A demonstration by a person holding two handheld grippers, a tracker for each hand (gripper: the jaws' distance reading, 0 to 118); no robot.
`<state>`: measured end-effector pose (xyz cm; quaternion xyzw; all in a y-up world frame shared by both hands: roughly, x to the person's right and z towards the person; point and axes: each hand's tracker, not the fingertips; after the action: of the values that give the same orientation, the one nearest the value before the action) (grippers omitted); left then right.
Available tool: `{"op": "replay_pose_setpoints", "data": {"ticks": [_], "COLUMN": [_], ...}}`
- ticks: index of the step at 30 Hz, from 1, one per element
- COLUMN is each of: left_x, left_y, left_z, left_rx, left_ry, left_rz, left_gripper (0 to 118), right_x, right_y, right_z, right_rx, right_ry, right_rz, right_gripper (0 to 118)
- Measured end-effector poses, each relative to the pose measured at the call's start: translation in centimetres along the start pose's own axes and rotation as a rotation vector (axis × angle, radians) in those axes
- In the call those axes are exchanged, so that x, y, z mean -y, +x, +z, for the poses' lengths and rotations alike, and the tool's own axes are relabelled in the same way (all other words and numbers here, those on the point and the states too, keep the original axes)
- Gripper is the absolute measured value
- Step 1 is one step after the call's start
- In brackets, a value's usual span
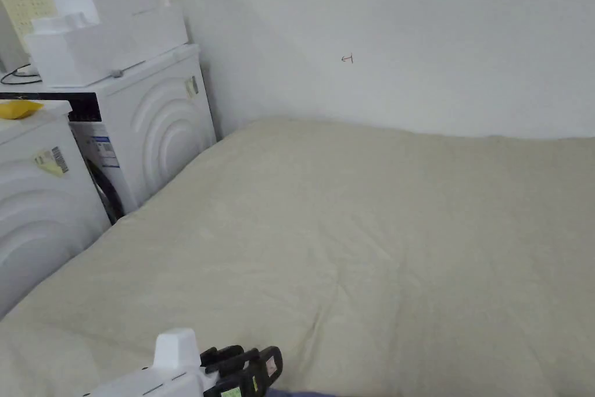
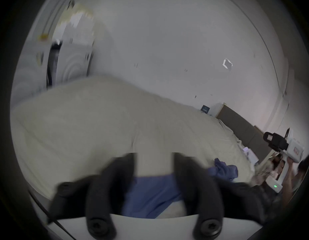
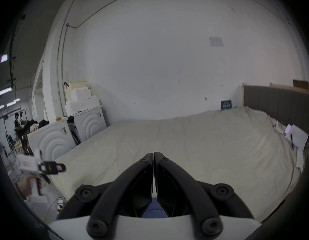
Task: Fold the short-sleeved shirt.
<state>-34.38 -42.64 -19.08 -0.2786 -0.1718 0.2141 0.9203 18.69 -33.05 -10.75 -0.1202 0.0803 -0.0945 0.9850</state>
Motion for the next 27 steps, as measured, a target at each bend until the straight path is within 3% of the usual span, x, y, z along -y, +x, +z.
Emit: {"op": "replay_pose_setpoints", "data": {"ticks": [7,12,18,20,21,22,24,27], "left_x": [2.6,4.3,3.5,3.2,3.0,2.8,3.1,3.0], "left_y": [-9.0,-9.2,-5.2,-4.4,-4.3,-4.0,-4.0,-3.6], "left_z": [-5.0,-8.2,-10.3,-10.9,-10.8,-10.5,-11.1,-10.8], "left_rx": [0.081,0.09,0.105,0.058,0.059,0.078,0.099,0.059], "left_ry": [-0.215,-0.301,-0.379,-0.39,-0.377,-0.355,-0.386,-0.371], "left_rz": [0.231,0.17,0.05,0.026,0.033,0.05,0.162,0.107], "left_gripper": [88,88,93,81,57,25,24,24], "right_x": [0.7,1.0,1.1,1.0,1.0,1.1,1.1,1.1], "right_y": [0.0,0.0,-0.2,-0.2,-0.2,-0.2,0.1,0.5], "right_z": [-0.8,-1.2,-1.6,-1.8,-1.7,-1.6,-1.5,-1.3], "right_rx": [0.015,0.019,0.019,0.022,0.023,0.023,0.021,0.035], "right_ry": [-0.052,-0.079,-0.09,-0.096,-0.097,-0.093,-0.094,-0.093], "right_rz": [-0.023,-0.027,-0.026,-0.025,-0.025,-0.026,-0.034,-0.036], "right_gripper": [1,1,1,1,1,1,1,1]}}
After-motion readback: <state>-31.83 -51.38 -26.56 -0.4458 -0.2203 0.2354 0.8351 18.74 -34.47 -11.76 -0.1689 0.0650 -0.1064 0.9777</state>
